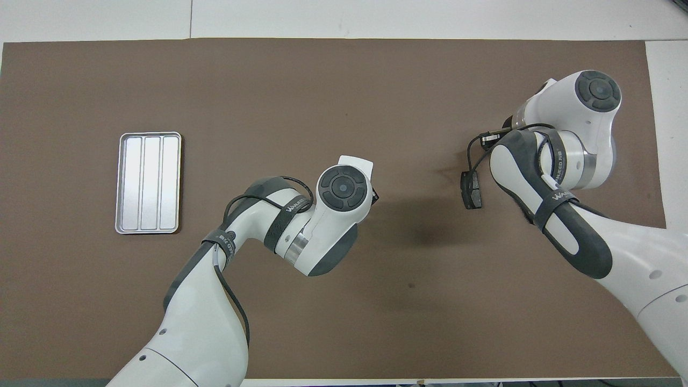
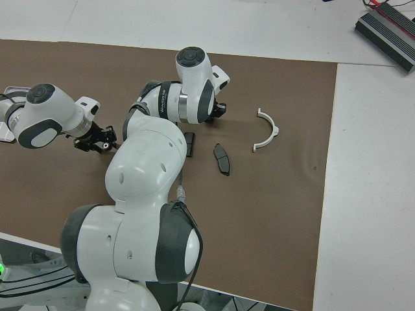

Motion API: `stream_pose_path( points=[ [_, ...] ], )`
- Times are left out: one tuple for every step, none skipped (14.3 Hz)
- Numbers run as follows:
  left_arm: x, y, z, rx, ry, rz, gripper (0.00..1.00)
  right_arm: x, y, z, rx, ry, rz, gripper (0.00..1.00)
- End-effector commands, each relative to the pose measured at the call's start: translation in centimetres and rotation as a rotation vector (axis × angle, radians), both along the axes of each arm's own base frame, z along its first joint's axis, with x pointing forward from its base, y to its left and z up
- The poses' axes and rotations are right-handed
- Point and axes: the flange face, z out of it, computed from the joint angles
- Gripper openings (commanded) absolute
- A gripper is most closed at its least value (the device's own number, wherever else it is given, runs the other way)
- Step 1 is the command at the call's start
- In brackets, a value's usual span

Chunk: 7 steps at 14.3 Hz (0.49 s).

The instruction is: Pick bearing gear from pile to tray

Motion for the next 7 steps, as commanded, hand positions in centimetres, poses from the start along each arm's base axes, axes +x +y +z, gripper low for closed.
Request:
stream_pose_path(
  points=[
    [-0.4,1.0,-0.2,0.006,0.004,0.009,0.59,-0.1,0.0,1.3,-0.002,0.004,0.027,0.00],
    [-0.3,1.1,-0.2,0.008,0.005,0.011,0.59,0.3,0.0,2.3,-0.012,0.002,0.037,0.00],
    [-0.3,1.1,-0.1,0.007,0.004,0.011,0.57,0.6,0.0,3.2,-0.020,0.010,0.043,0.00],
    [-0.3,1.1,-0.1,0.007,0.002,0.010,0.50,0.8,0.0,4.4,-0.020,0.013,0.042,0.00],
    [-0.3,1.1,-0.2,0.010,0.003,0.011,0.35,0.8,0.0,5.6,-0.020,0.015,0.044,0.00],
    [-0.4,1.0,-0.2,0.010,0.003,0.009,0.16,0.7,-0.1,6.6,-0.024,0.019,0.043,0.00],
    [-0.4,1.0,-0.2,0.011,0.004,0.009,0.01,0.5,-0.1,7.6,-0.036,0.020,0.052,0.00]
  ],
)
